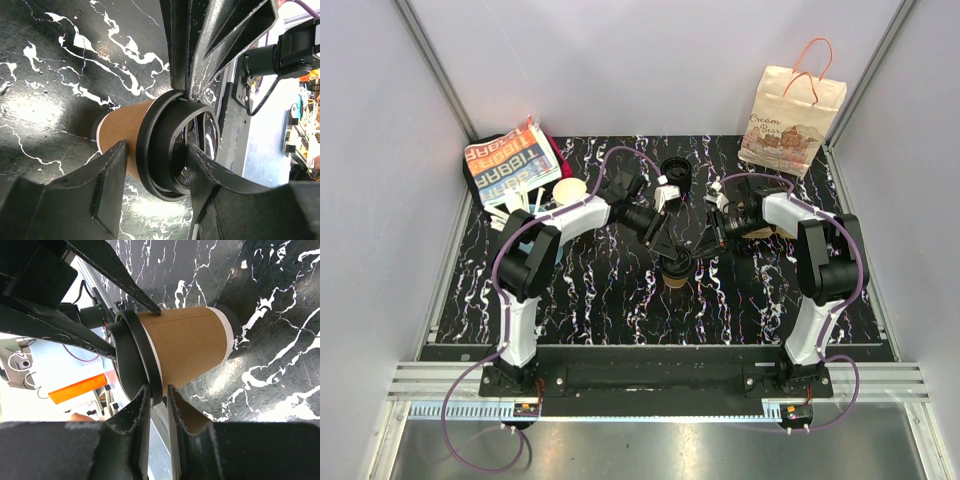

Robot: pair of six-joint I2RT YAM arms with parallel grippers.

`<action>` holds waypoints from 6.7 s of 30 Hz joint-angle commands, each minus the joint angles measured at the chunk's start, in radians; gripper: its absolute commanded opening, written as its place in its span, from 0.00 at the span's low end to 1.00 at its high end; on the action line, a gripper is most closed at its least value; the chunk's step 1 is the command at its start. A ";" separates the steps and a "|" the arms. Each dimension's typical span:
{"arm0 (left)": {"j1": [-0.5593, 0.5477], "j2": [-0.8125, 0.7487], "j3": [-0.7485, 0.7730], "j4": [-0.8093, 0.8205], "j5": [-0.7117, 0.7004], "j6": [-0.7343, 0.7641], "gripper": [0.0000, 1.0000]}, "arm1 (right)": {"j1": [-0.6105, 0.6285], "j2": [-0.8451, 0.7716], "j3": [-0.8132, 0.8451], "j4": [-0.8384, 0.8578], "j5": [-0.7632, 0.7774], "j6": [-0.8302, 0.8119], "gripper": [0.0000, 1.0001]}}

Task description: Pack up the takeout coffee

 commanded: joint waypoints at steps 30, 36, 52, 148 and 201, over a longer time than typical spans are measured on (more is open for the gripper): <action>-0.039 0.081 0.045 -0.058 -0.185 0.051 0.42 | -0.001 -0.220 -0.092 0.015 0.077 -0.107 0.57; -0.036 0.080 0.029 -0.024 -0.222 0.001 0.42 | 0.028 -0.249 -0.143 0.034 0.100 -0.121 0.60; -0.035 0.040 -0.040 0.053 -0.283 -0.091 0.38 | 0.070 -0.208 -0.198 0.153 0.181 -0.008 0.45; 0.107 -0.198 0.292 -0.358 -0.251 0.241 0.99 | 0.085 -0.311 0.308 -0.012 0.638 -0.138 0.79; 0.383 -0.764 0.132 -0.628 -0.423 0.426 0.99 | 0.390 -0.064 0.337 -0.075 0.747 -0.517 0.54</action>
